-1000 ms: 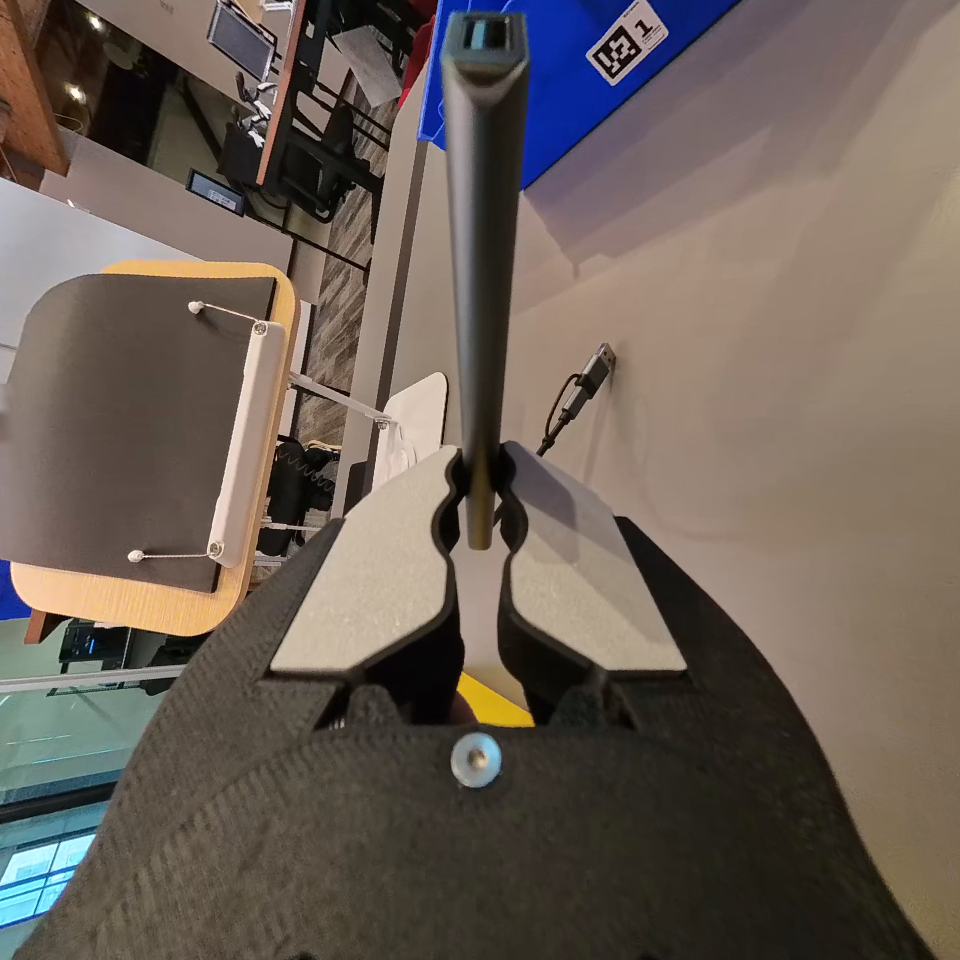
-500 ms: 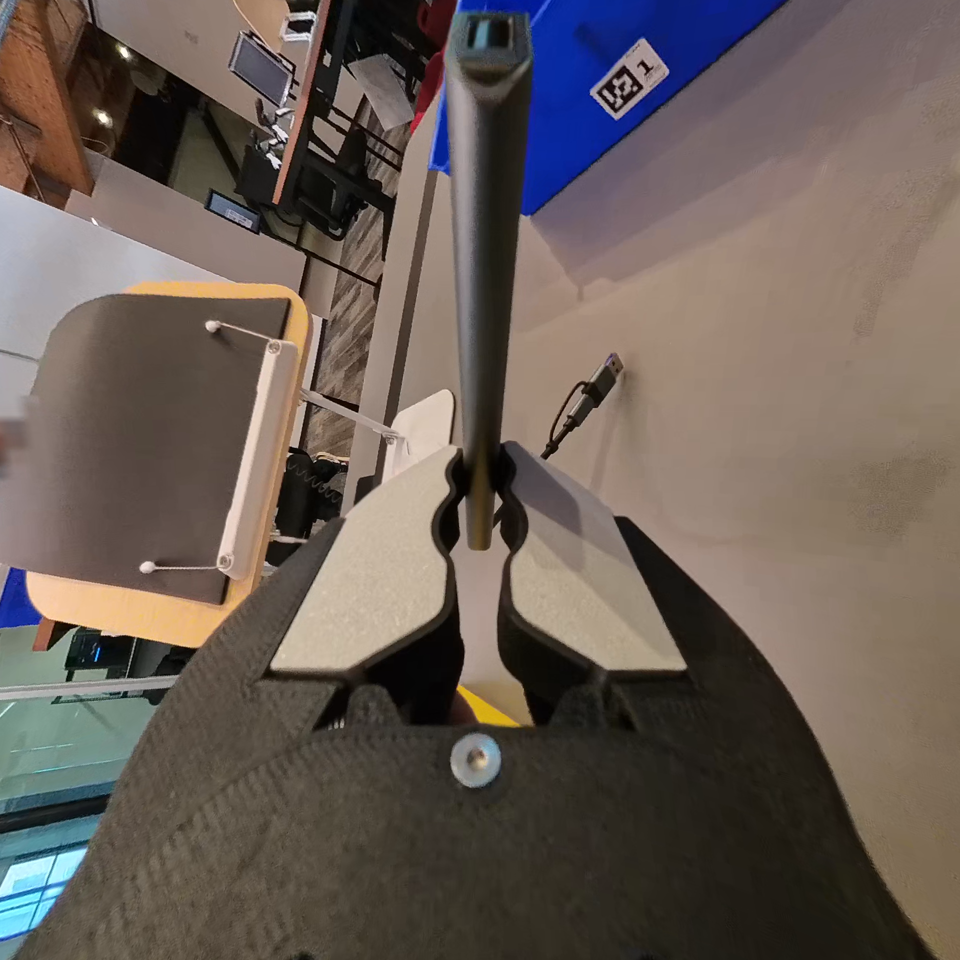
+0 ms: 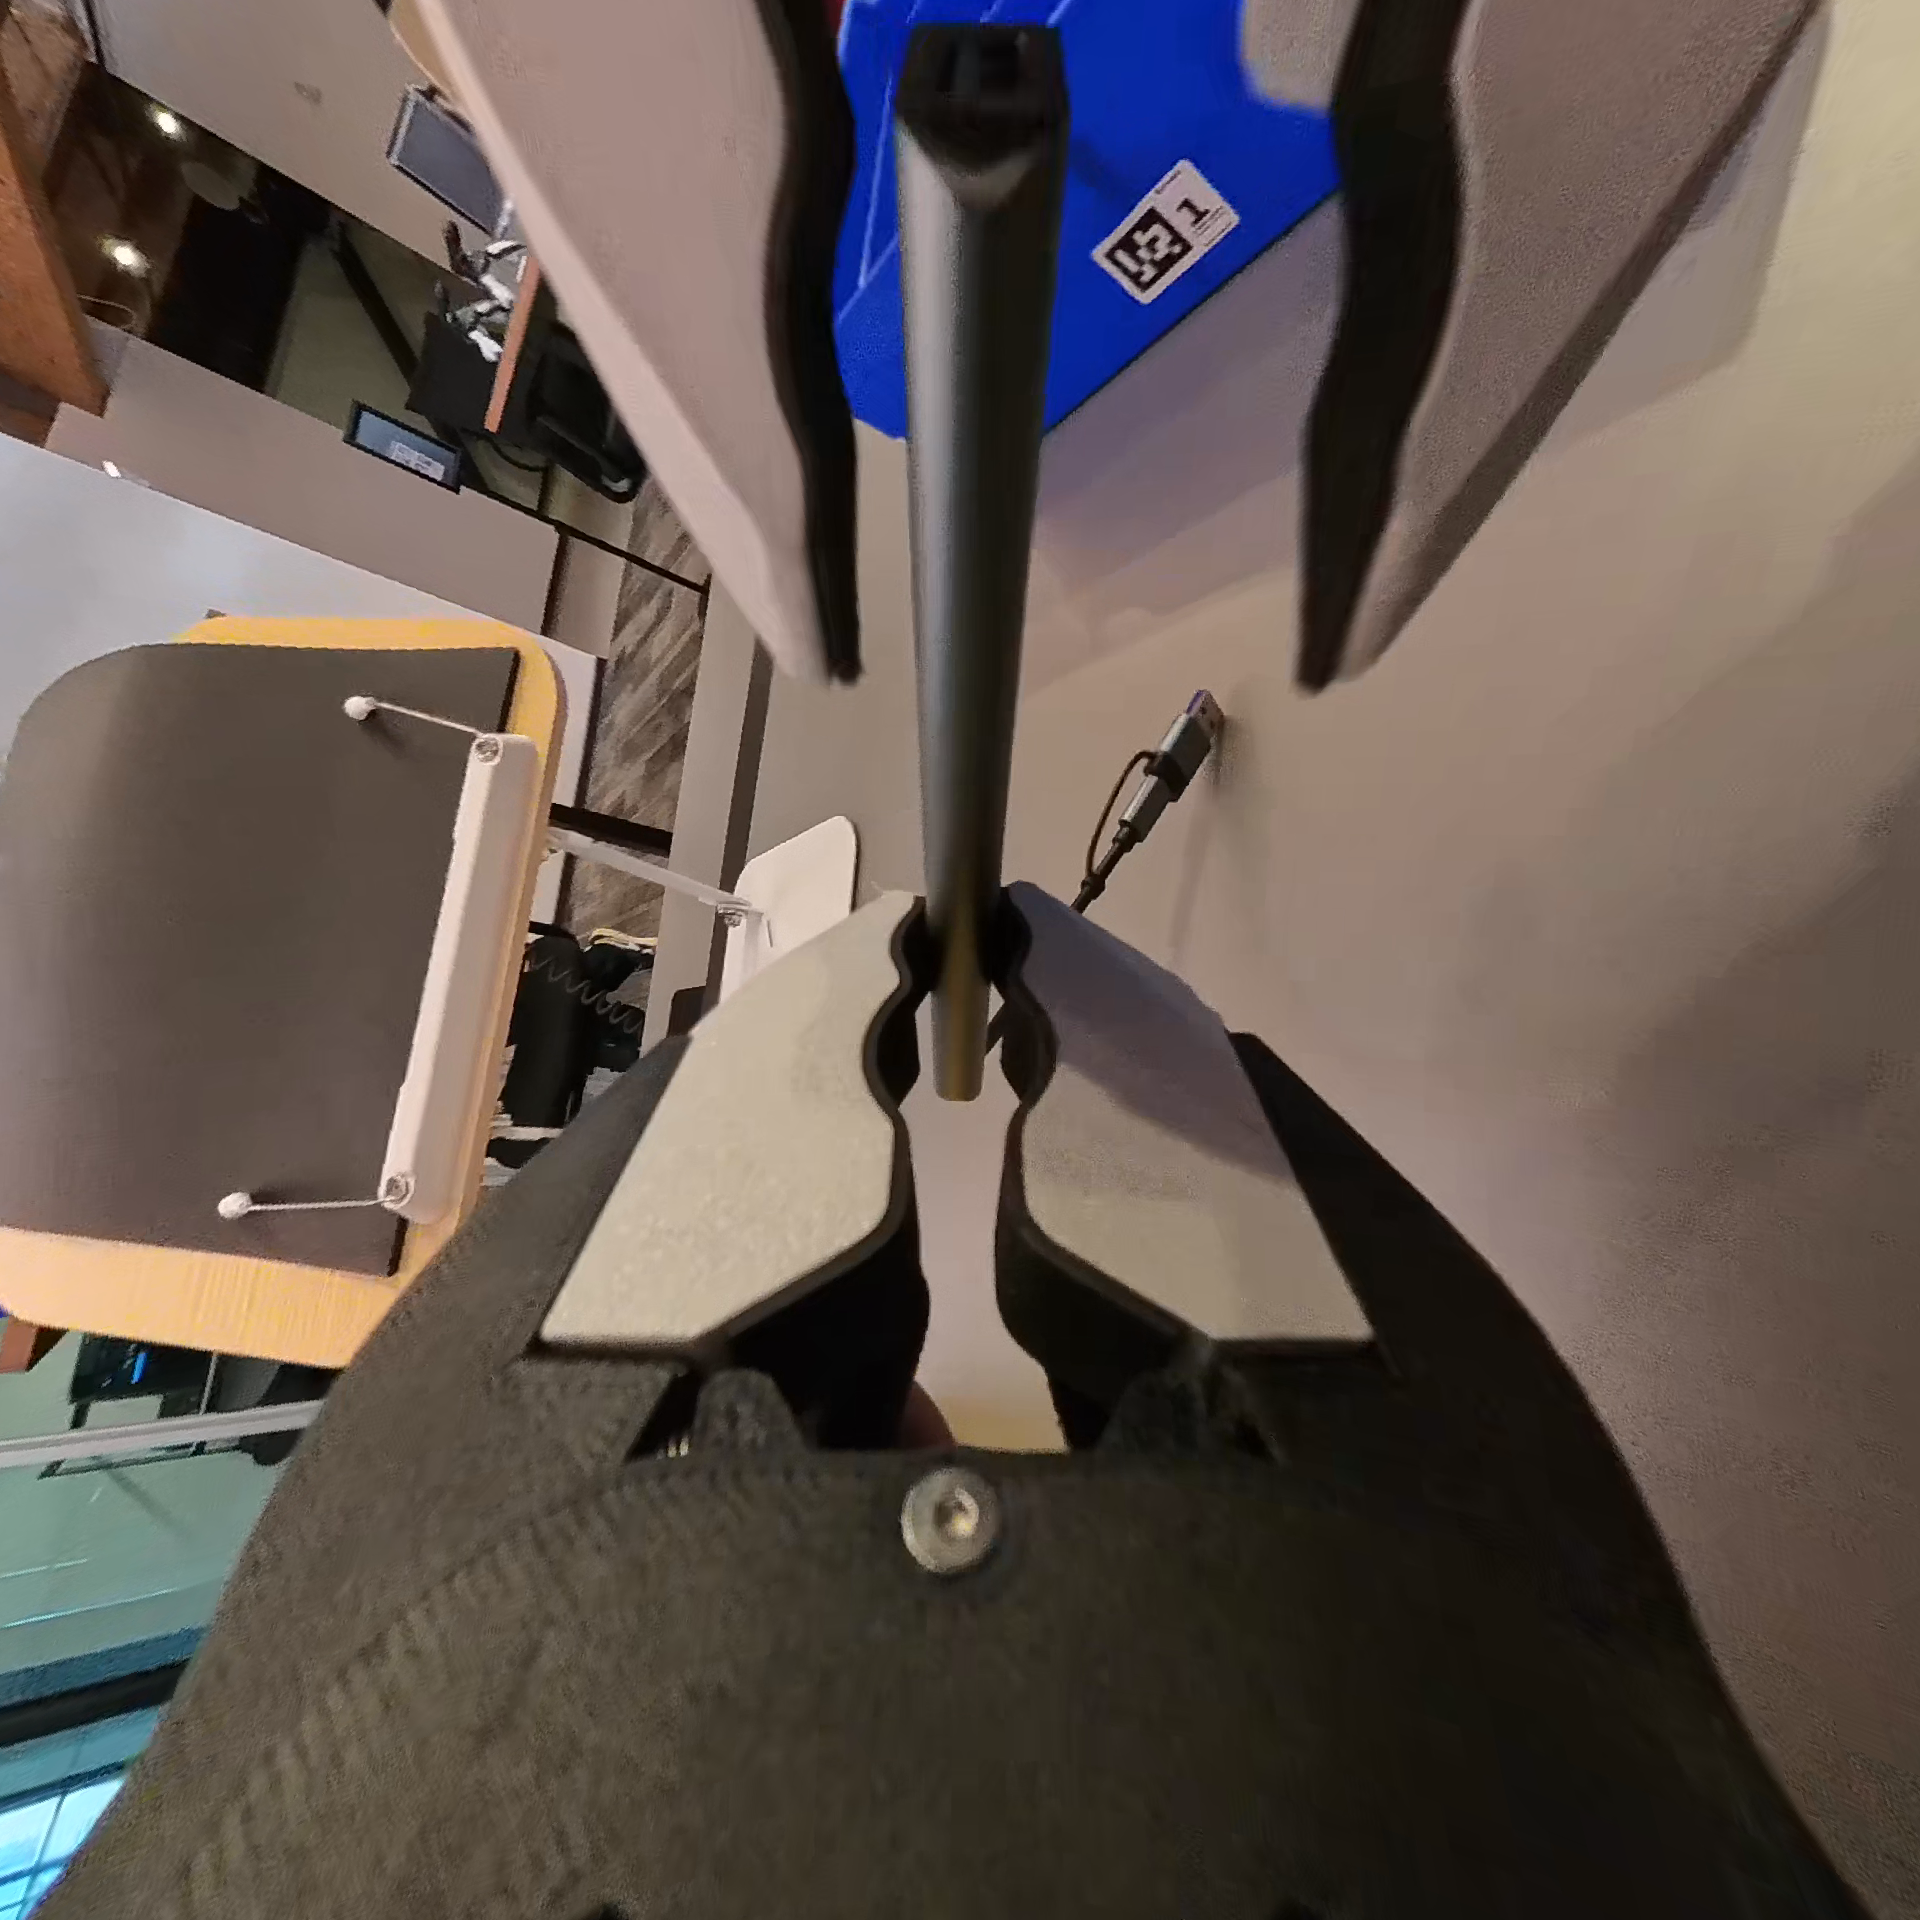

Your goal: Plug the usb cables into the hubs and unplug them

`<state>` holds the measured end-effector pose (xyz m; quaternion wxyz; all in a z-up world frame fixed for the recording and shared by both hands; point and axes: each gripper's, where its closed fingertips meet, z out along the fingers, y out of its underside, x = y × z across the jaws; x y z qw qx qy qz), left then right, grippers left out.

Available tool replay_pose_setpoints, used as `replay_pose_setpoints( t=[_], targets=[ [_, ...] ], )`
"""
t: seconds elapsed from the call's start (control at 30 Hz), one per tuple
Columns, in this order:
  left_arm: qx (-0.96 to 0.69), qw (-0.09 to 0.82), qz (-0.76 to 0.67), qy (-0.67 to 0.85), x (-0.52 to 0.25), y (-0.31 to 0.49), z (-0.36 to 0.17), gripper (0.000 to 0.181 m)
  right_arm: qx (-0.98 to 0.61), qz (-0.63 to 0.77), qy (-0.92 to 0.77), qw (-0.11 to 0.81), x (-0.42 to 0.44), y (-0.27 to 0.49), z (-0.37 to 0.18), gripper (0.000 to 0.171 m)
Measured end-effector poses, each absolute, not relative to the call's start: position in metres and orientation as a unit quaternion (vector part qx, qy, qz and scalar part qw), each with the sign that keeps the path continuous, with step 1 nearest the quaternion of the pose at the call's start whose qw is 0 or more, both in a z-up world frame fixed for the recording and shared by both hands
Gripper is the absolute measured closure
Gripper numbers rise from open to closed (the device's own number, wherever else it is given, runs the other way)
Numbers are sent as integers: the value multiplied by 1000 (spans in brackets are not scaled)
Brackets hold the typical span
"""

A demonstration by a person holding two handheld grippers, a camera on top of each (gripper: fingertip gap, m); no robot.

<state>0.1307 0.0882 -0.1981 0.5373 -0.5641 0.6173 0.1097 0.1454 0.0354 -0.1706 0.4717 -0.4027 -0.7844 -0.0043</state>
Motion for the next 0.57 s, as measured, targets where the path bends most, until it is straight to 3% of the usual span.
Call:
replay_pose_setpoints(
  t=[0.13,0.3,0.47,0.57],
  targets=[
    [-559,524,108,633,135,84,-205,171,-394,-49,-780,483,137,42,-175,161],
    [-564,557,107,600,137,90,-192,167,-426,-17,-759,492,147,50,-160,161],
    [-581,581,147,551,118,107,-179,151,-509,9,-676,532,202,96,-99,162],
    [-578,582,165,547,113,110,-179,156,-575,6,-603,553,262,138,-58,161]
  ],
)
